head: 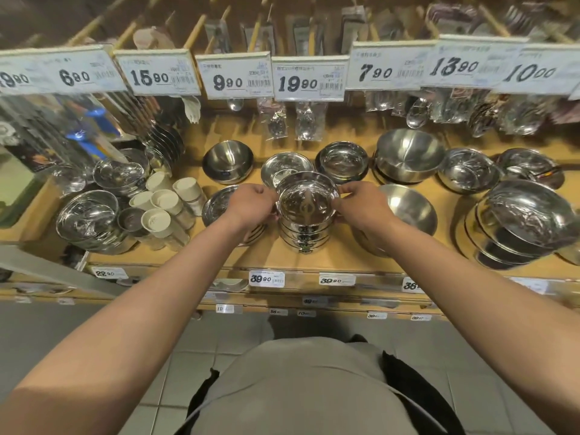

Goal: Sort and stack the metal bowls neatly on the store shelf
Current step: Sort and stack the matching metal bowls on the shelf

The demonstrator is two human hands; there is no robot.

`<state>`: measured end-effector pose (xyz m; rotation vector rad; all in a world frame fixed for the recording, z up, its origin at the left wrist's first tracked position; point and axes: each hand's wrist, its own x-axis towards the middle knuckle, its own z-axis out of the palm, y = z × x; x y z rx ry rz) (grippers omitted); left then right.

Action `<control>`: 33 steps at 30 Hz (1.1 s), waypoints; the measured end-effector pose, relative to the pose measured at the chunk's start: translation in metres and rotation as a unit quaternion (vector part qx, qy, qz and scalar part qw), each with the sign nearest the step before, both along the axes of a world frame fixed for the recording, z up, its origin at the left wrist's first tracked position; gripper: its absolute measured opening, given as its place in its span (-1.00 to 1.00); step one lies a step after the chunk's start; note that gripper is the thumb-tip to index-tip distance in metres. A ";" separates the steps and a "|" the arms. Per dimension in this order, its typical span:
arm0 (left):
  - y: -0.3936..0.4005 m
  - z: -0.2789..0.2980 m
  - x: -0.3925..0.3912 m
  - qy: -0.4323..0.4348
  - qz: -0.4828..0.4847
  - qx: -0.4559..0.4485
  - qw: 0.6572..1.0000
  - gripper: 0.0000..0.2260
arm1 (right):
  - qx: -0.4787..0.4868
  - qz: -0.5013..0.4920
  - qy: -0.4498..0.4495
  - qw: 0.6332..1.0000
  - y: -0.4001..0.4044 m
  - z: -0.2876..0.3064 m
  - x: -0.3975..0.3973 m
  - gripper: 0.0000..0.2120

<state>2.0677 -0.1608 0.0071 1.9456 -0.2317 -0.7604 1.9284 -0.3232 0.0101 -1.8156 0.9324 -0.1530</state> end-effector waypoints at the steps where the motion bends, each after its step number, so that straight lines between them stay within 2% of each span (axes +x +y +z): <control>1: 0.000 0.000 0.000 0.003 0.002 -0.002 1.000 -0.76 | 0.004 -0.001 -0.001 1.000 0.000 0.000 0.000 -0.93; 7: 0.000 0.000 -0.003 0.034 0.019 -0.024 0.999 -0.91 | 0.014 -0.013 -0.006 1.000 0.001 0.001 -0.002 -0.95; 10: 0.001 0.002 -0.006 0.067 0.015 -0.039 0.997 -0.88 | 0.022 -0.018 -0.007 1.000 0.001 0.001 -0.003 -0.93; 13: 0.004 0.007 -0.009 0.092 0.008 -0.053 0.994 -0.84 | 0.036 -0.024 -0.003 0.999 0.000 0.003 -0.007 -0.83; 16: 0.012 0.013 -0.010 0.082 0.015 -0.054 0.995 -0.86 | 0.046 -0.029 -0.001 0.999 -0.002 0.010 -0.013 -0.72; 21: 0.036 0.026 0.000 0.050 0.033 -0.061 0.996 -0.84 | 0.023 -0.031 -0.023 0.999 -0.006 0.026 -0.023 -0.83; 26: 0.054 0.036 0.009 0.034 0.050 -0.069 0.996 -0.87 | 0.018 -0.039 -0.066 0.997 0.003 0.032 -0.027 -0.70; 33: 0.085 0.042 0.013 0.020 0.091 -0.090 0.992 -0.85 | -0.008 -0.011 -0.137 0.990 0.018 0.044 -0.036 -0.68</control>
